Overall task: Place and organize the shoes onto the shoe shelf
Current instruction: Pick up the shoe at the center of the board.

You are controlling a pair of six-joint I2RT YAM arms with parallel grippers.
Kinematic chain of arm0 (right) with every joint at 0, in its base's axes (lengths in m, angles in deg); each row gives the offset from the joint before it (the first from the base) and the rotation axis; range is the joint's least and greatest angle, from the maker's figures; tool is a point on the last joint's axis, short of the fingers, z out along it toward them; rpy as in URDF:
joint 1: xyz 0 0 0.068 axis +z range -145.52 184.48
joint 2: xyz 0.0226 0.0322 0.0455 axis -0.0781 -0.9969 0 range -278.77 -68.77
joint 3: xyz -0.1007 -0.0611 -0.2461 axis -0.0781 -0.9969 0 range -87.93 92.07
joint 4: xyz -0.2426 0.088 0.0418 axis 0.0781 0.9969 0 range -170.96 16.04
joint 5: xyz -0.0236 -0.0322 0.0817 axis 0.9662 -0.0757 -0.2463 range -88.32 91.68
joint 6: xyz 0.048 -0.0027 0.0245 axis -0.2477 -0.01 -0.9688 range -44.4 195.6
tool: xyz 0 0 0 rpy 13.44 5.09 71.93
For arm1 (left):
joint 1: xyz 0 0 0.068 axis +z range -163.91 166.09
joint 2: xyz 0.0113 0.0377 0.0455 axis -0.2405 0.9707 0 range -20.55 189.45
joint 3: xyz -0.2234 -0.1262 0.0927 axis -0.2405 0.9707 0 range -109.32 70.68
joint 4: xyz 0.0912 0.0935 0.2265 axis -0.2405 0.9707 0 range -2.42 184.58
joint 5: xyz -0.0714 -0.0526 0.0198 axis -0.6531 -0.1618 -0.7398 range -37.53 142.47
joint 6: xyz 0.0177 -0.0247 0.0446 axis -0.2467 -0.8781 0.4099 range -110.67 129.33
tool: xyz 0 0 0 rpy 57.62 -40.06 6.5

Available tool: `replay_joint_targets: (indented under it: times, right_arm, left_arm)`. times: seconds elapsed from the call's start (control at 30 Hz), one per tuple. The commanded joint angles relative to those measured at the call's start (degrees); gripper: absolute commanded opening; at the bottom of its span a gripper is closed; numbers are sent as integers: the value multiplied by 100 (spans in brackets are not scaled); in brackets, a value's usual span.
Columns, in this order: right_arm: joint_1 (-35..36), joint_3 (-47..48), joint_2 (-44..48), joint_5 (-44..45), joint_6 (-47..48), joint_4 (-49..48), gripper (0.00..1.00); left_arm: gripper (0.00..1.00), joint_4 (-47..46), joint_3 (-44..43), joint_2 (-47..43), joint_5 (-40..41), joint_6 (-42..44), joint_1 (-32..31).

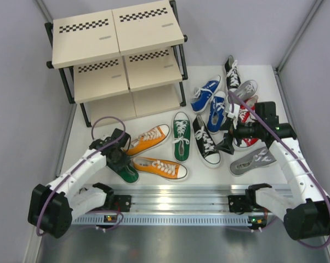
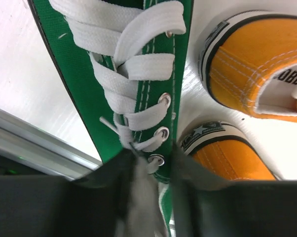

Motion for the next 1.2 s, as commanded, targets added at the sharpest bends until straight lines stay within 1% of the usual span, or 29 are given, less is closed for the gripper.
replay_joint_targets:
  times: [0.0,0.07,0.1,0.27,0.4,0.5,0.63,0.67,0.7,0.73,0.77,0.8,0.83,0.87,0.9,0.93,1.0,1.03,1.1,1.13,1.17]
  right_arm:
    - [60,91,-3,-282,121,-131,99]
    - [60,126,-30,-299,156,-60,99]
    - [60,143,-30,-317,165,-43,100]
    - [69,257,-56,-414,270,203,99]
    - [60,363,-126,-642,358,405,99]
    - [69,468,-197,-800,323,467,100]
    - [78,661,-328,-1063,-44,371,100]
    - [95,679,-355,-1125,-194,310,99]
    - [113,706,-381,-1195,-352,118,100]
    - [122,741,-442,-1318,-527,3,99]
    - [165,741,-460,-1363,-1008,-199,99]
    - [209,741,-486,-1398,-1273,-375,99]
    - [236,732,-530,-1442,-1528,-768,99]
    - [323,715,-557,-1433,-2114,-989,99]
    - [394,706,-566,-1407,-2390,-1174,99]
    - [534,697,-618,-1294,-2967,-1620,99]
    - [666,662,-636,-1171,-3611,-2096,99]
    - [754,662,-706,-917,-4258,-2291,99]
    - [965,618,-759,-784,-4885,-2897,99]
    - [1026,627,-803,-330,-5480,-3029,100]
    - [1158,653,-855,-143,-5738,-3196,99]
  left_arm:
    - [27,-727,115,-114,616,-160,-7]
    - [15,-718,45,-280,660,33,-7]
    - [1,-701,1,-360,678,138,-7]
    - [0,-446,-447,-992,757,771,-7]
    - [0,-218,-1062,-1292,731,1403,-16]
    - [0,-217,-1396,-1441,371,1860,-7]
    - [0,-287,-1721,-1407,-437,2476,-16]
    - [0,-331,-1766,-1389,-874,2599,-16]
    - [0,-340,-1801,-1380,-1035,2792,-7]
    - [0,-367,-1871,-1354,-1184,2881,-16]
    - [0,-471,-1898,-1345,-1629,2977,-16]
    - [0,-516,-1924,-1345,-1799,3100,-16]
    - [0,-595,-1951,-1328,-1966,3162,-16]
    - [0,-665,-2012,-1310,-2124,3215,-24]
    - [0,-796,-2047,-1284,-2404,3277,-33]
    - [0,-858,-2082,-1197,-2538,3295,-59]
    - [0,-1068,-2197,-1082,-2793,3312,-182]
    - [0,-1113,-2241,-934,-2837,3312,-270]
    - [0,-1297,-2416,-748,-2733,3321,-612]
    - [0,-1377,-2486,-556,-2680,3321,-770]
    - [0,-1447,-2557,-432,-2593,3312,-1085]
